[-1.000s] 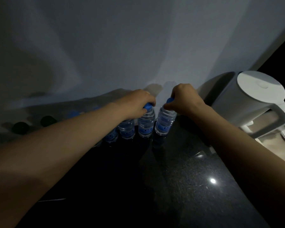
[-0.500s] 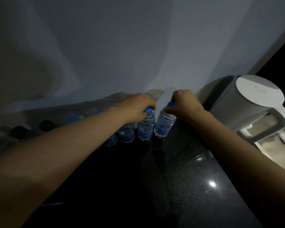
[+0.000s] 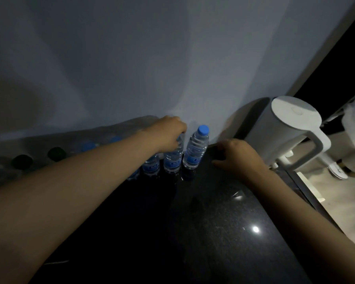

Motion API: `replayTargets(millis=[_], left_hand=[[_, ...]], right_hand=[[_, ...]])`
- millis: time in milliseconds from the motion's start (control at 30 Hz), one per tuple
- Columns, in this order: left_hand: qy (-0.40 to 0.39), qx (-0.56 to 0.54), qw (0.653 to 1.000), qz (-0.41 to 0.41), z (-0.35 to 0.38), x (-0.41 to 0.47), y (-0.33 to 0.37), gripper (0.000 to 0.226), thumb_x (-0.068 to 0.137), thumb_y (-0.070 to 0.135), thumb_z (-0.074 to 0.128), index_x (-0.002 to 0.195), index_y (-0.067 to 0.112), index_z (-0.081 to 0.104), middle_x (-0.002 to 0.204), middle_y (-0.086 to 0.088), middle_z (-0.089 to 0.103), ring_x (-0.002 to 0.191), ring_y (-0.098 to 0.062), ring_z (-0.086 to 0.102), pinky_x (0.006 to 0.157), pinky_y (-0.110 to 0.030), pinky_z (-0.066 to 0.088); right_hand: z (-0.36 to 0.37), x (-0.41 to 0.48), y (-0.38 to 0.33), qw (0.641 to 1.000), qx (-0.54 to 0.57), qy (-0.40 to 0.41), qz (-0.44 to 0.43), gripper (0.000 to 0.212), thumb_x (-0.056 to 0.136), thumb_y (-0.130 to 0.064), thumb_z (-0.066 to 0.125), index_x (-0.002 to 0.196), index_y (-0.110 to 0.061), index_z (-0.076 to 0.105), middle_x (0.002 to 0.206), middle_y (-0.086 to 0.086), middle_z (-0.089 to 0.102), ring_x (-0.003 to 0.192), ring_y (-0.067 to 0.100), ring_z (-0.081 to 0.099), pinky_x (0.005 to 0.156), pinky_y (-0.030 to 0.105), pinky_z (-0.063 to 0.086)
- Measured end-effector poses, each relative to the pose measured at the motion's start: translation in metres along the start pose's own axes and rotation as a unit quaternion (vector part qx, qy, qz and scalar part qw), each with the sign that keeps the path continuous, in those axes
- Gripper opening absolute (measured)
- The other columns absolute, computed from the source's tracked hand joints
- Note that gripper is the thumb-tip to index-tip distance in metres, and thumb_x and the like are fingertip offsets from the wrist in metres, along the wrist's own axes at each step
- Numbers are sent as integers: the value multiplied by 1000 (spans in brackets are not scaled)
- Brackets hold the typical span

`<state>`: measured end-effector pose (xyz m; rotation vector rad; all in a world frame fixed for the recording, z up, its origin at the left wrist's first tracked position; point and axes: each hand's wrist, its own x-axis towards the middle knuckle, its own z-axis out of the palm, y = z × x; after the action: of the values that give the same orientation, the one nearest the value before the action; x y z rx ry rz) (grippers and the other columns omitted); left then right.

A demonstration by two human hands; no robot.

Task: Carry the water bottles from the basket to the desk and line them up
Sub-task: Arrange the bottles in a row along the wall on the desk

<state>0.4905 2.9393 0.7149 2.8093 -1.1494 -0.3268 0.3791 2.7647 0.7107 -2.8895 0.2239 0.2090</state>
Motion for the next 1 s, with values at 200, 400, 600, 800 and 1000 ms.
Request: replayTargets(millis=[200,400,600,800,1000], left_hand=[[49,-14,998,41,0,-50,41,37,85,11,58,122,12,54,121,-6,52,113,-24,47,96,-38,43],[-4,-52,996,68,35,-119,91,45,85,20,63,128,18,51,127,-1,51,118,-20,48,99,-38,44],[-80,-65,990,94,77,-164,136,45,87,22,61,130,20,49,127,1,50,118,-17,47,100,-35,45],[-127,-73,983,114,104,-193,174,42,88,23,59,129,19,49,126,0,50,116,-18,49,97,-36,47],[-171,-87,975,115,119,-205,192,39,90,22,58,128,20,49,127,2,49,115,-16,49,97,-35,48]], right_hand=[[-1,-99,19,998,8,-53,45,34,83,-36,67,112,-20,58,107,0,60,91,11,56,73,23,47],[12,-194,42,995,21,-40,93,38,81,-39,69,115,-23,59,108,-4,61,93,8,57,81,25,52],[38,-264,57,989,35,-52,137,41,84,-42,64,121,-26,55,112,-5,57,97,6,54,85,21,49],[58,-310,72,980,44,-29,192,44,81,-37,70,120,-23,57,124,-1,50,103,11,53,85,23,50],[73,-326,86,972,73,-24,223,39,84,-25,68,120,-21,57,121,2,53,102,13,54,81,25,51]])
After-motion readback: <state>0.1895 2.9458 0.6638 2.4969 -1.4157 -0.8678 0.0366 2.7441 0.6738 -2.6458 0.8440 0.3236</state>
